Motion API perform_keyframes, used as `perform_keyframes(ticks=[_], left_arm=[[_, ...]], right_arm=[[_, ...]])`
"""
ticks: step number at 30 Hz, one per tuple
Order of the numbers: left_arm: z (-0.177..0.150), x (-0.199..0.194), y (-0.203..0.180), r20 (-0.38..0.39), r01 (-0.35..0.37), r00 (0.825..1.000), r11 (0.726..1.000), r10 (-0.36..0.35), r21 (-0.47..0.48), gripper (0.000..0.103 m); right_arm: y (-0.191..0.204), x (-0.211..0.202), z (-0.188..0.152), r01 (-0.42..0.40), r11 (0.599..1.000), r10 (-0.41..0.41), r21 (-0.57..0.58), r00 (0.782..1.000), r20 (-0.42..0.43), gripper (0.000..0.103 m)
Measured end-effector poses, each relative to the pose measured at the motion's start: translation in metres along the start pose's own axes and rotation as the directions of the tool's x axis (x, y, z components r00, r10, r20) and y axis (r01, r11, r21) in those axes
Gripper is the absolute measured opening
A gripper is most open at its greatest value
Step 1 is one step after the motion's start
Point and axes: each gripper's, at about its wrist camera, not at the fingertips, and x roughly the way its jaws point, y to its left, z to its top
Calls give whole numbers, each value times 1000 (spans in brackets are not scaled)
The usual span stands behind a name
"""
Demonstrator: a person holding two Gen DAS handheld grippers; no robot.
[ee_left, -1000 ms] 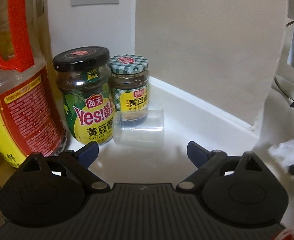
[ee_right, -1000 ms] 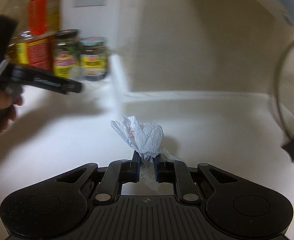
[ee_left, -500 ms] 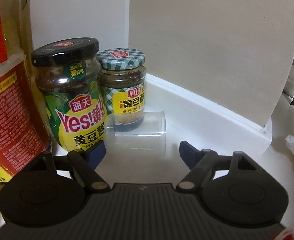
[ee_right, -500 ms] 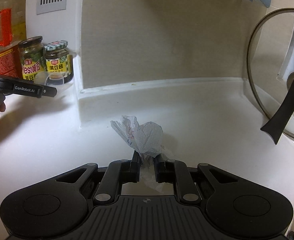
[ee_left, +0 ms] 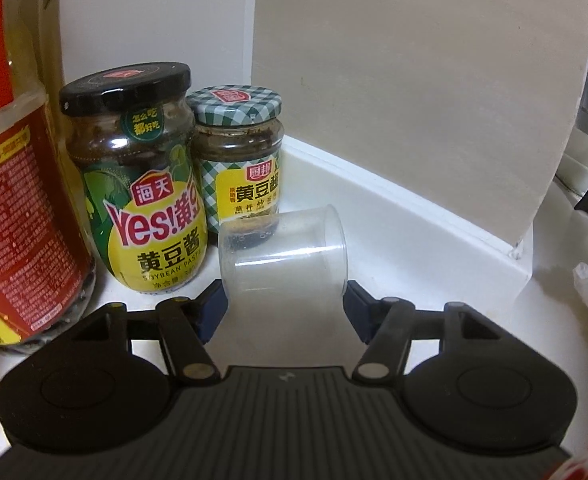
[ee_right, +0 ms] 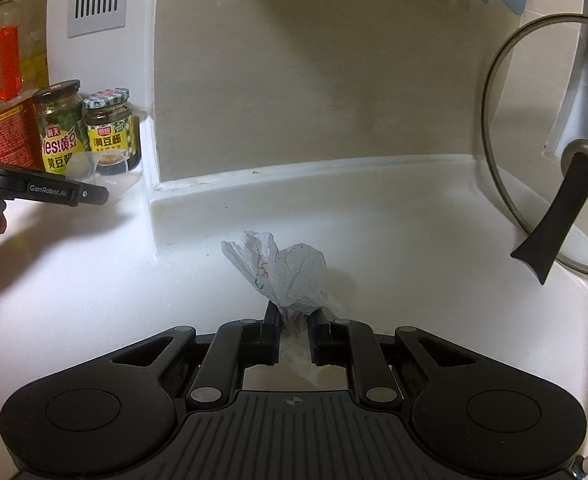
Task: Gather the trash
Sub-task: 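Grasp the clear plastic cup with the left tool while the right tool holds the tissue, then carry the clear cup and tissue down over the wastebasket with both tools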
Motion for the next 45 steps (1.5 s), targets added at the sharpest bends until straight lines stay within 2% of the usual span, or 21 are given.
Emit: perform_keyframes(ticks=[6, 12, 21, 30, 36, 40, 45], left_arm=[[-10, -21, 1, -26, 0, 1000, 998, -2, -59, 60], [-31, -62, -5, -42, 10, 999, 993, -15, -117, 60], [-73, -138, -43, -56, 7, 998, 988, -16, -156, 60], [-112, -212, -88, -55, -48, 998, 976, 37, -211, 60], [-136, -235, -110, -74, -89, 995, 963, 72, -255, 60], [-146, -247, -122, -83, -89, 994, 962, 69, -257, 60], [-158, -259, -127, -111, -56, 993, 970, 30, -235, 60]], right_arm=[[1, -9, -4, -13, 1000, 13, 1, 1000, 5, 14], [7, -28, -9, -53, 999, 53, 3, 998, 19, 14], [16, -66, -32, -150, 989, 150, -4, 988, 21, 14], [8, -93, -50, -275, 961, 275, -7, 961, 18, 14], [2, -104, -54, -353, 935, 353, -28, 935, 18, 14], [0, -114, -56, -369, 929, 370, -23, 929, 22, 14], [-3, -132, -63, -379, 925, 378, 33, 925, 30, 14]])
